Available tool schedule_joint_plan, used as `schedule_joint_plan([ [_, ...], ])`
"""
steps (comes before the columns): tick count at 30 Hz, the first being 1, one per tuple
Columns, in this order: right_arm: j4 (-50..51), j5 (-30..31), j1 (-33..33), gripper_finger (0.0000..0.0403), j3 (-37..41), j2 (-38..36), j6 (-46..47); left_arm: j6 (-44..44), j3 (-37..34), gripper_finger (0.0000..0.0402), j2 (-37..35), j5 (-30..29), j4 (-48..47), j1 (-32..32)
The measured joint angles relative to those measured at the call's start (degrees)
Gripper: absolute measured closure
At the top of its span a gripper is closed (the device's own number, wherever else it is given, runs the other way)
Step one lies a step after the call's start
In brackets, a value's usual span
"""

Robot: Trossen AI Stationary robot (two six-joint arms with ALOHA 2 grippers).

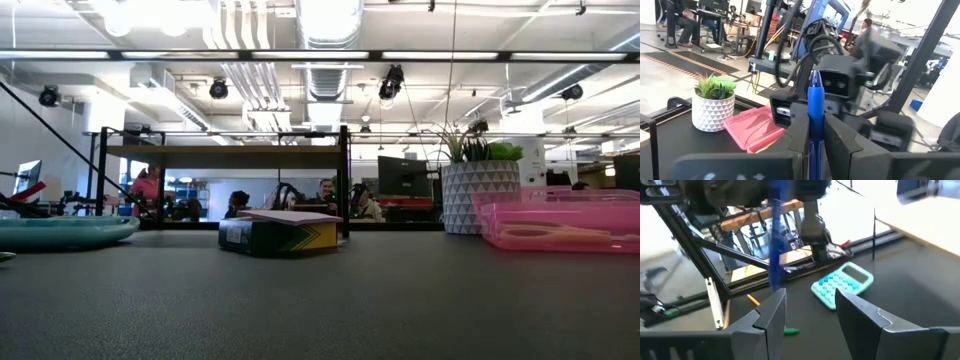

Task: Pack school essentials
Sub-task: Put the blue pen into the pink supply box

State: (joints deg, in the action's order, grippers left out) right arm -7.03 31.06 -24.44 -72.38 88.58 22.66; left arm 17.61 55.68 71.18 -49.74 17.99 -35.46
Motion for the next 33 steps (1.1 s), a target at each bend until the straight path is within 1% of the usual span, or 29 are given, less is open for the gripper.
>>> schedule_joint_plan([
  [2, 1.8, 0.2, 0.2, 0.0243, -4.3, 2.7, -2.9, 0.0, 0.0, 0.0378, 0.0, 0.0, 0.0, 0.0],
  [5, 5.2, 0.4, 1.1, 0.0243, -9.4, 5.8, -4.6, 0.0, 0.0, 0.0378, 0.0, 0.0, 0.0, 0.0],
  [11, 6.3, -0.3, 2.5, 0.0243, -15.2, 9.0, -6.8, -0.5, 0.0, 0.0378, 0.7, -0.1, 0.1, 0.0],
  [17, 6.3, -2.4, 2.7, 0.0243, -15.8, 9.0, -5.7, -1.8, -0.1, 0.0378, 1.1, 0.2, -0.1, 0.0],
  [20, 6.4, -2.6, 2.7, 0.0243, -15.8, 8.5, -5.6, -3.3, -0.1, 0.0378, 1.1, 0.3, -0.1, -0.2],
  [26, 6.1, -2.9, 2.7, 0.0243, -15.8, 7.9, -3.1, -3.6, -0.1, 0.0378, 1.1, 0.3, 0.0, -0.1],
  [30, 5.2, -3.0, 2.7, 0.0245, -15.8, 7.9, -3.1, -7.1, -0.1, 0.0378, 1.3, 0.2, 1.9, 0.1],
  [33, 4.5, -3.0, 2.7, 0.0254, -15.8, 7.9, -3.1, -9.2, -0.1, 0.0378, 1.3, 0.0, 3.5, 0.2],
])
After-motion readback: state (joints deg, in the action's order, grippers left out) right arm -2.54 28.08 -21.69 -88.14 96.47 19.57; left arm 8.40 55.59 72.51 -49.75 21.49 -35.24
